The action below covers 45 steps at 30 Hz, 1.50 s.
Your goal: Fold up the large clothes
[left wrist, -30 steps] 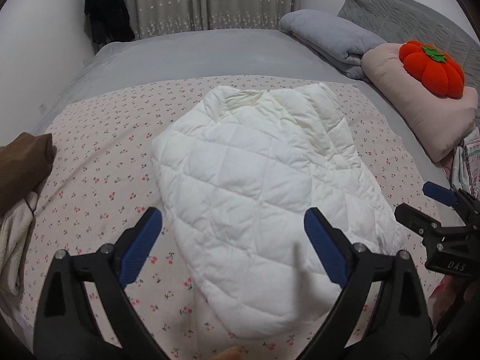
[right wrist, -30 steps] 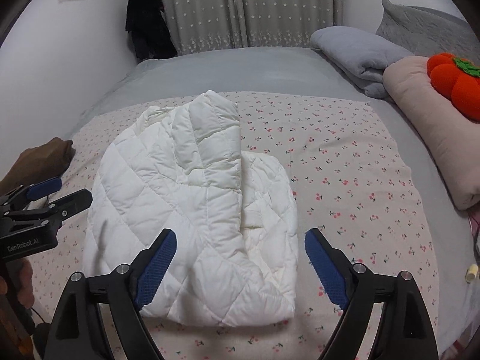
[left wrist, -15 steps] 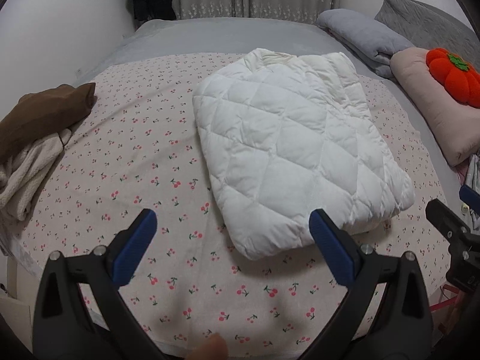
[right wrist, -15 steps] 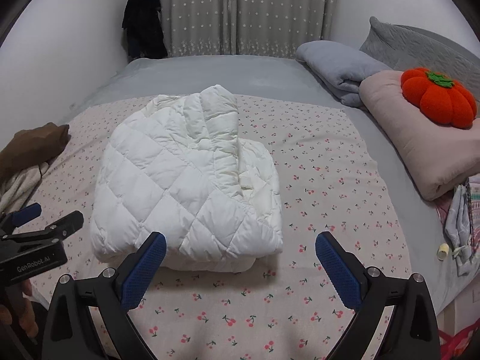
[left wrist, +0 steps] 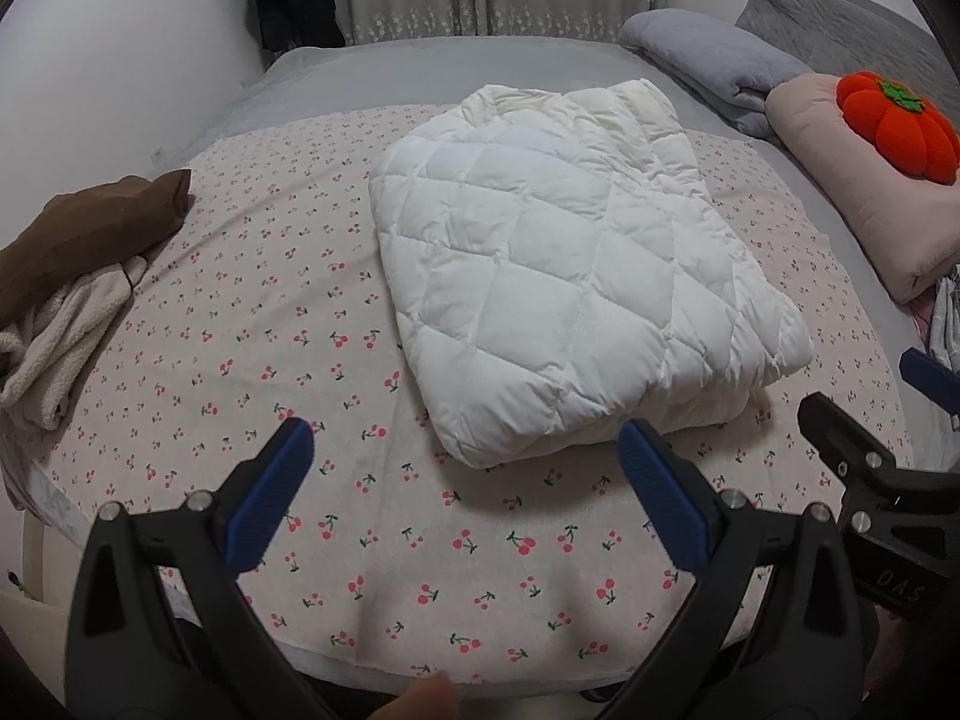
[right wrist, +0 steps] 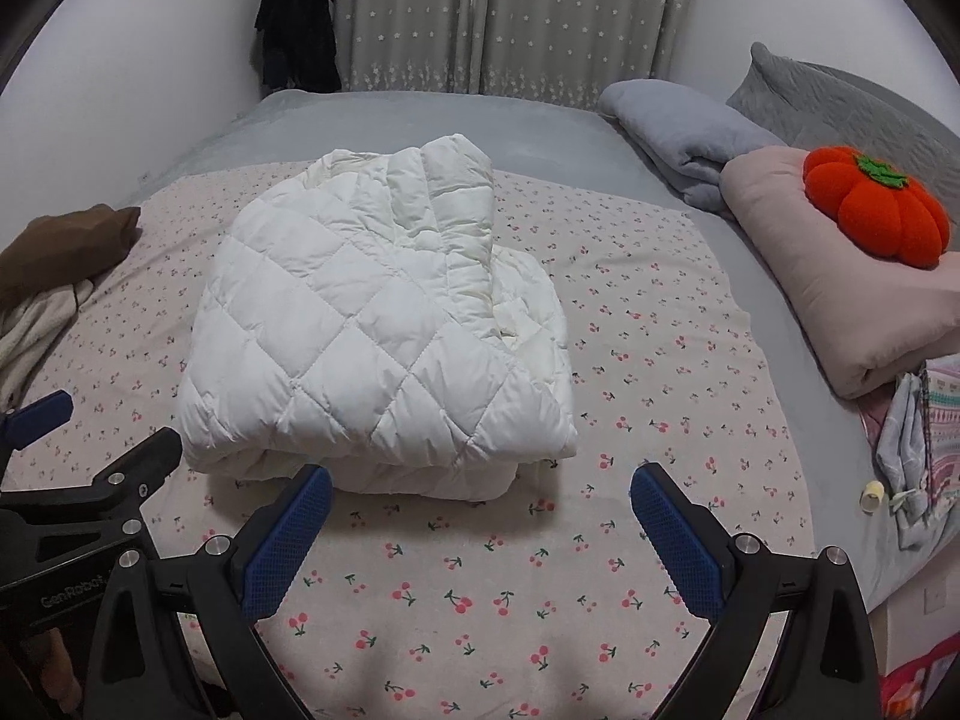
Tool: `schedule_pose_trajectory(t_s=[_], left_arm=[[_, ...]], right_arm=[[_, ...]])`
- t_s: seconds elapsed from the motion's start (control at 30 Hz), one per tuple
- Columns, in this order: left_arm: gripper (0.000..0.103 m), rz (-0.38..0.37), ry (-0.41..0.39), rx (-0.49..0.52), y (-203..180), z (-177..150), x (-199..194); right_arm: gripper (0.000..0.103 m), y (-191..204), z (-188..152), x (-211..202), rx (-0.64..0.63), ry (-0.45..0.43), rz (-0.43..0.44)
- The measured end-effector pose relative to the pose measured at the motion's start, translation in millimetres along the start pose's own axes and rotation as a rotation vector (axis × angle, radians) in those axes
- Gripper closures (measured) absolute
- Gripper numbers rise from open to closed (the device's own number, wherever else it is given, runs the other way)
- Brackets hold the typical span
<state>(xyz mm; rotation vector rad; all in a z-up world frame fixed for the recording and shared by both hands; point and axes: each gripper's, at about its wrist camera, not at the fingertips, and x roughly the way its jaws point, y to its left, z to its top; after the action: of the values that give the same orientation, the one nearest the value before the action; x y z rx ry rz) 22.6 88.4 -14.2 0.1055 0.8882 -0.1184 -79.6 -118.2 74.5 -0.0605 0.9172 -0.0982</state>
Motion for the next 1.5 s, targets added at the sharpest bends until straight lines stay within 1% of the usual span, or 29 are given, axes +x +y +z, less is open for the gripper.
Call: schedule_pose_trajectory(t_s=[0.3,0.6,1.5], left_arm=[[0.002,0.005,0.015,-0.015,1.3,-4.4,2.6],[0.002,-0.001,0.026,-0.005,-1.9,-6.8,5.3],[0.002,-0.009,0.029,-0.01,-2.2,-8.2,6.0]], right_arm=[[0.002,1.4,-3.0,5.6,0.001,0.013,0.019],[0.002,0.9,-6.2,9.8,-0.01,0.023,0.021],[0.002,-0.1,-7.0,12.7,-0.017,0.026,0.034]])
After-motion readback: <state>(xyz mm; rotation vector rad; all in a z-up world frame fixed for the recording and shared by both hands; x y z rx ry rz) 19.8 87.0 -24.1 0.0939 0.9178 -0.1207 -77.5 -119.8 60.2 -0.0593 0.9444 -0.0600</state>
